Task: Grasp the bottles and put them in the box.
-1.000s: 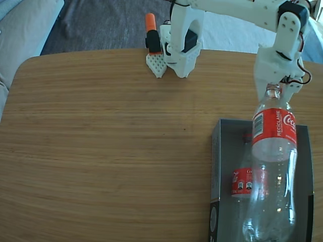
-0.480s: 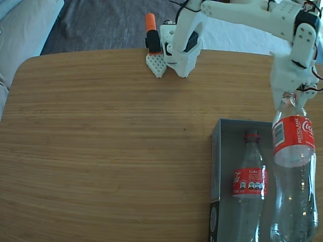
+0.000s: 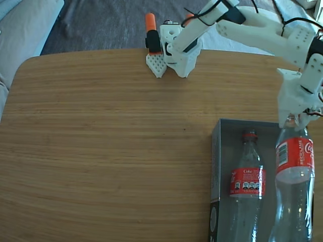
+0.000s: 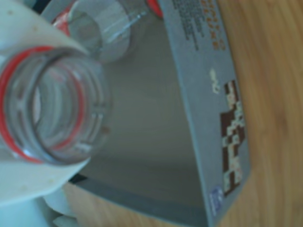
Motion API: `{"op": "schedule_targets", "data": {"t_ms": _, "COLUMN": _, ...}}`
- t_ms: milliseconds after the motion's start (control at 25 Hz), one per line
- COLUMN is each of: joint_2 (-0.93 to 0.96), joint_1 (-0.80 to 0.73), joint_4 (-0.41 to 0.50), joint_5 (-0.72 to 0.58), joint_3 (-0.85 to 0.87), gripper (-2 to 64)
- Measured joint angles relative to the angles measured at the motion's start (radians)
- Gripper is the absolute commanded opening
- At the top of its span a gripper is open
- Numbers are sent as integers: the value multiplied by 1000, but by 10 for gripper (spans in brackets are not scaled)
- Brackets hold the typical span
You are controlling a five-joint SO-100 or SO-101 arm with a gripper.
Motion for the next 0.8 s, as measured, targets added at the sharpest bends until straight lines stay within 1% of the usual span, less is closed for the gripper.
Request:
{"op": "schedule_targets", "data": {"t_ms": 320, "joint_2": -106, "joint_1": 32, "joint_4": 0, "joint_5": -9, "joint_3": -89, "gripper": -4}}
{"op": "schedule_targets", "data": {"t_ms": 600, "joint_2": -192, "joint_1": 31, "joint_4": 0, "joint_5": -14, "joint_3": -163, "gripper": -4}}
{"op": "schedule_targets", "data": {"t_ms": 800, "joint_2": -242, "joint_1": 31, "joint_4": 0, "joint_5": -118, "joint_3": -212, "gripper": -4}}
